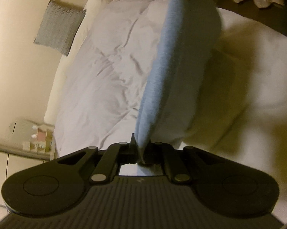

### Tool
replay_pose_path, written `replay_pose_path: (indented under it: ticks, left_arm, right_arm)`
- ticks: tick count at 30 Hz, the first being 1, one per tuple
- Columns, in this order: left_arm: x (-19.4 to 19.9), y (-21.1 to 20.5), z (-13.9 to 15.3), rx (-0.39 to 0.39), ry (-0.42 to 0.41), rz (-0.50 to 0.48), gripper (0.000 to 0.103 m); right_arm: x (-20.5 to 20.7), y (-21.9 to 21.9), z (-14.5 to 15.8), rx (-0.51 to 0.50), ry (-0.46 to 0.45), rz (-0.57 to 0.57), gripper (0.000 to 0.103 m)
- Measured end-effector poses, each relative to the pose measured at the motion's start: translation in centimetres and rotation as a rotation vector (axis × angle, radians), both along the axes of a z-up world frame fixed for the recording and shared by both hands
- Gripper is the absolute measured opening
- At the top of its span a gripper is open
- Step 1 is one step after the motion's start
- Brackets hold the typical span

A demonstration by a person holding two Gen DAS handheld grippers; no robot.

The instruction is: Fold clothes

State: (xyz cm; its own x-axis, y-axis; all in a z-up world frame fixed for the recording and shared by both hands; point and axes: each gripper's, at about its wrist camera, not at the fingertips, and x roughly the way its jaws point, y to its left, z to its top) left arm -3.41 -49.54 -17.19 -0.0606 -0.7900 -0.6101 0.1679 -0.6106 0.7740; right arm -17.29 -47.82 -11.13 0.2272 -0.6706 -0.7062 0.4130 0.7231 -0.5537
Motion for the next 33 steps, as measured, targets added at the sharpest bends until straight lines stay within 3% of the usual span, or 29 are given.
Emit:
replay_pose_path:
  ticks: [10, 16, 22, 27, 33]
  left_arm:
    - [-7.7, -2.1, 5.1, 0.014, -0.027, 0.096, 0.004]
    - [-11.4, -4.7, 6.0, -0.007, 0.005, 0.014, 0.004]
    - [-16.1, -10.1, 6.5, -0.01, 0.07, -0.037, 0.004]
    - [-20.9, -16.9, 6.0, -0.014, 0.089, -0.006, 0.004]
    - [-24.6, -28.2, 4.7, -0.062, 0.08, 0.152, 0.004]
  right_arm:
    - [-8.5, -3.9, 4.3, -0.007, -0.047, 0.081, 0.003]
    - [-12.8, -5.8, 5.5, -0.054, -0.01, 0.031, 0.003]
    - [-17.2, -8.9, 5.7, -0.061, 0.016, -0.046, 0.003]
    - [-21.6, -15.5, 5.2, -0.053, 0.006, -0.053, 0.003]
    - [-26.3, -28.0, 4.8, -0.142, -0.043, 0.071, 0.003]
